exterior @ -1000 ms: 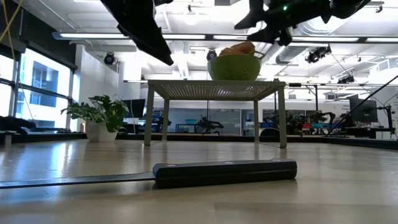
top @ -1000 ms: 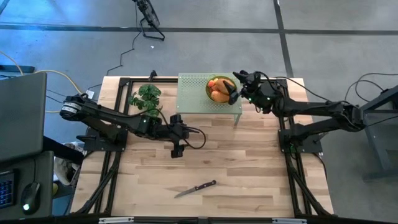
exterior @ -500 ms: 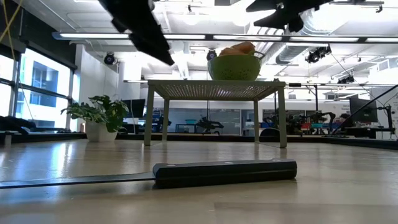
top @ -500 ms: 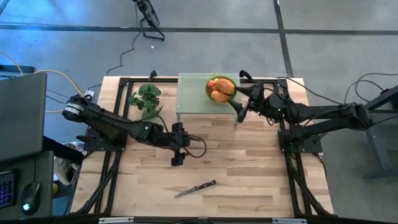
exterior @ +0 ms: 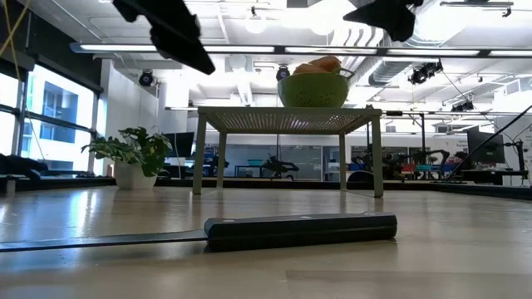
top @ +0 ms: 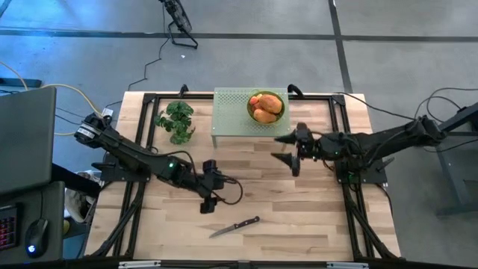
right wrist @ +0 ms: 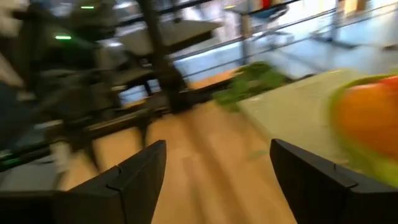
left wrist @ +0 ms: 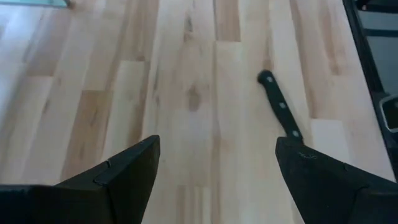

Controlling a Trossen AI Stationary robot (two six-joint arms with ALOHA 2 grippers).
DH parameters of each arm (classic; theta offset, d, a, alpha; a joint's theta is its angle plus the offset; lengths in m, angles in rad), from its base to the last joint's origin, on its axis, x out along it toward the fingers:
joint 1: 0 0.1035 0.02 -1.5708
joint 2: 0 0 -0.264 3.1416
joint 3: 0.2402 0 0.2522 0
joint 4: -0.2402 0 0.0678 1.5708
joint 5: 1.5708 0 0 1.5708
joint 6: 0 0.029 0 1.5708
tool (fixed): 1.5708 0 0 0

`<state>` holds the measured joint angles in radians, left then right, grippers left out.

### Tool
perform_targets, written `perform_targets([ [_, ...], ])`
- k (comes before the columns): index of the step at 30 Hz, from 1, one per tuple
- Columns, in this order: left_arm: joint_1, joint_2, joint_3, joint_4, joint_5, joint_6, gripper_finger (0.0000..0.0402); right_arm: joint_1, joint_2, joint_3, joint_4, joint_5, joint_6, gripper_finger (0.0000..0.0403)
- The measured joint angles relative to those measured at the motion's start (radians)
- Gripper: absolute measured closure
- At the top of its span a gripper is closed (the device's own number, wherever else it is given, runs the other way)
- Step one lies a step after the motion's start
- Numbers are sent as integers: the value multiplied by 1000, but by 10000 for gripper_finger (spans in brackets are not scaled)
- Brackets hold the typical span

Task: Pick & Place Fruit
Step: Put the knife on the shelf

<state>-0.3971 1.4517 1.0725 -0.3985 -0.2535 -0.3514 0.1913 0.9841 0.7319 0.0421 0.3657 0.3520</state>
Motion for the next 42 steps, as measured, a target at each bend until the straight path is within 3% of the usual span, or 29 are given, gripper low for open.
perform_targets([
  [9,-77,0,0,-15,-4,-141,89,155,101,0,17,-7,147,143],
  [20,-183,48,0,13,-24,-309,89,275,259,0,108,-2,196,149],
  [27,-214,108,0,48,-29,-380,89,327,317,0,172,-54,205,149],
  [32,-229,130,0,-15,-16,-428,89,365,366,0,277,-53,202,149],
  [42,-228,130,0,-376,10,-578,89,380,420,11,393,-51,201,149],
])
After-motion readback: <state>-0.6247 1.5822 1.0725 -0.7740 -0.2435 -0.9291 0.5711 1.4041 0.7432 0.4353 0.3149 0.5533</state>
